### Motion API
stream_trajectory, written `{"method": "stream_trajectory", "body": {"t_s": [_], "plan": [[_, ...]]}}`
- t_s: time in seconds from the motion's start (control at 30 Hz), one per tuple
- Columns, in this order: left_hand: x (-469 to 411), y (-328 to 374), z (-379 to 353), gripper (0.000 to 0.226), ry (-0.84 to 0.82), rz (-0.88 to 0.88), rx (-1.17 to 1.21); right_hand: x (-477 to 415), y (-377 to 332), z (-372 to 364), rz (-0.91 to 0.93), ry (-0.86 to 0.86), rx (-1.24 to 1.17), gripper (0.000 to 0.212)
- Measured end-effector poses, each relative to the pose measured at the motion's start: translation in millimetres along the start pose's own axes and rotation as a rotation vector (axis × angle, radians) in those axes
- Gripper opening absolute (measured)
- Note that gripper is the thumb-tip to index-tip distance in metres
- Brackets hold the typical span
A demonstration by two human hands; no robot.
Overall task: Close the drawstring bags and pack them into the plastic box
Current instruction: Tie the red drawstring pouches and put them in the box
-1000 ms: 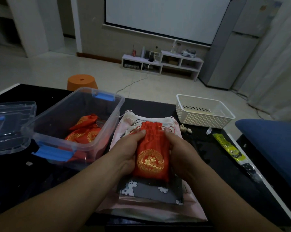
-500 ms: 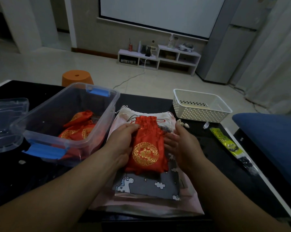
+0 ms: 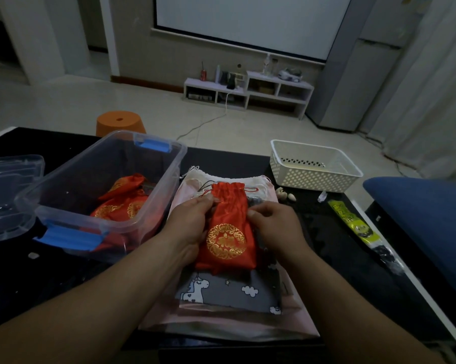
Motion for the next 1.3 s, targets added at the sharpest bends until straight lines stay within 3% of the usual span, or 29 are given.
{"method": "stream_trajectory", "body": {"t_s": [0.17,0.37,0.53,0.7,1.07,1.17,1.3], "plan": [[0,1,5,0.032,0.038,-0.036,-0.102,-3,-2,6,-0.022,0.08,-0.061,0.018],[4,0,17,0.05,0.214,-0.196,-0.468,-8,3,33,-0.121,0.157,-0.242,0.027],[5,1,19,0.055,0.261,-0.135,-0.308,-17,19,38,-0.276,0.159,-0.478,0.027],[4,2,23,0.049,0.34,-0.126,-0.152,-20,20,46,-0.358,0.174,-0.545,0.033],[4,2,20,0.052,0.387,-0.174,-0.109,-18,25,35,-0.458,0.205,-0.707,0.029],[2,8,19,0.048,0.31,-0.192,-0.11,-14,16,36,-0.421,0.163,-0.764,0.024],[15,29,2,0.036,0.163,-0.344,-0.289,-7,-15,35,-0.132,0.118,-0.481,0.022]]}}
Point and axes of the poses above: each hand's wrist, its own x-axis away from the middle knuckle, its own z-axis out of the back of the hand, y = z × x, the point moved 2 cm from there along -x, towards the middle knuckle, and after that the axes turned 2 degrees about -x, right-handed, at the moved point
